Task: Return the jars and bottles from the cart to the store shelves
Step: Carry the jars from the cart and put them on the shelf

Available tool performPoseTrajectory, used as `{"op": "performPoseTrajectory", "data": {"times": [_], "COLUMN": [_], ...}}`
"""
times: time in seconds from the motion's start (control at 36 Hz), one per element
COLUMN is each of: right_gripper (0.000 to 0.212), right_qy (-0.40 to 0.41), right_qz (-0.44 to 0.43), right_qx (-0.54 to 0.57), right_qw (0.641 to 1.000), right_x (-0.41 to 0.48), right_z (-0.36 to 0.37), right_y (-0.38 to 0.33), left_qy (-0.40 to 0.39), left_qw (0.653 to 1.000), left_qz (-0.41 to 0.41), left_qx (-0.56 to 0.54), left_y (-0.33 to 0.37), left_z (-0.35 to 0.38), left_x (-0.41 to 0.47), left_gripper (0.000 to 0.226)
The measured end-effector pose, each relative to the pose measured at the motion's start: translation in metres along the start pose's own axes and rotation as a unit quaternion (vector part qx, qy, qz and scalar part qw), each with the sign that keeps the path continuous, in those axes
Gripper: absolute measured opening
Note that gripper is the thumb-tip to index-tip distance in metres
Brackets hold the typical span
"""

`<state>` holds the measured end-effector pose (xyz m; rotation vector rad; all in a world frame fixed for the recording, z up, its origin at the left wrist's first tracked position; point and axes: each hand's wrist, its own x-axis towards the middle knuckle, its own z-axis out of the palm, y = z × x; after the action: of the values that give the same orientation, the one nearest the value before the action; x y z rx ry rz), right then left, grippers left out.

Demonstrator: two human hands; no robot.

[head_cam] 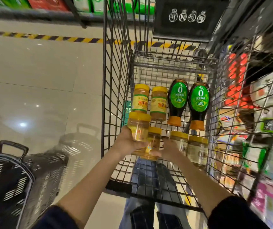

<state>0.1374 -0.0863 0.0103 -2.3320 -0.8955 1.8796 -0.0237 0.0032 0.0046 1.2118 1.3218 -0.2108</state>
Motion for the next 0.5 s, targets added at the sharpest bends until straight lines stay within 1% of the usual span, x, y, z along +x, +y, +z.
{"op": "performPoseTrajectory", "data": {"times": [0.08, 0.14, 0.19, 0.22, 0.31, 0.33, 0.47, 0.5], "right_gripper": [0.068, 0.059, 0.052, 0.053, 0.068, 0.072, 0.070, 0.071], "right_qy": [-0.012, -0.016, -0.029, -0.031, -0.027, -0.029, -0.009, -0.011], "right_qz": [0.032, 0.032, 0.048, 0.050, 0.056, 0.054, 0.078, 0.080], "right_qx": [-0.028, -0.020, 0.018, 0.037, 0.080, 0.097, 0.177, 0.191], "right_qw": [0.999, 0.999, 0.998, 0.998, 0.995, 0.993, 0.981, 0.978], "right_x": [0.005, 0.007, 0.014, 0.016, 0.026, 0.028, 0.032, 0.030], "right_z": [0.003, 0.004, 0.010, 0.013, 0.023, 0.024, 0.026, 0.026], "right_y": [-0.003, -0.007, -0.007, -0.008, -0.007, -0.007, -0.008, -0.010], "left_qy": [-0.007, -0.011, -0.018, -0.022, -0.036, -0.040, -0.046, -0.045], "left_qw": [1.000, 0.999, 0.998, 0.997, 0.995, 0.995, 0.993, 0.992], "left_qz": [0.023, 0.031, 0.048, 0.056, 0.078, 0.085, 0.091, 0.091], "left_qx": [-0.014, -0.030, -0.038, -0.039, -0.040, -0.043, -0.066, -0.078], "left_y": [0.028, 0.043, 0.055, 0.062, 0.078, 0.083, 0.099, 0.102], "left_z": [-0.008, -0.012, -0.017, -0.019, -0.027, -0.029, -0.035, -0.035], "left_x": [-0.020, -0.031, -0.039, -0.044, -0.055, -0.058, -0.068, -0.070], "left_gripper": [0.089, 0.085, 0.085, 0.081, 0.053, 0.048, 0.036, 0.036]}}
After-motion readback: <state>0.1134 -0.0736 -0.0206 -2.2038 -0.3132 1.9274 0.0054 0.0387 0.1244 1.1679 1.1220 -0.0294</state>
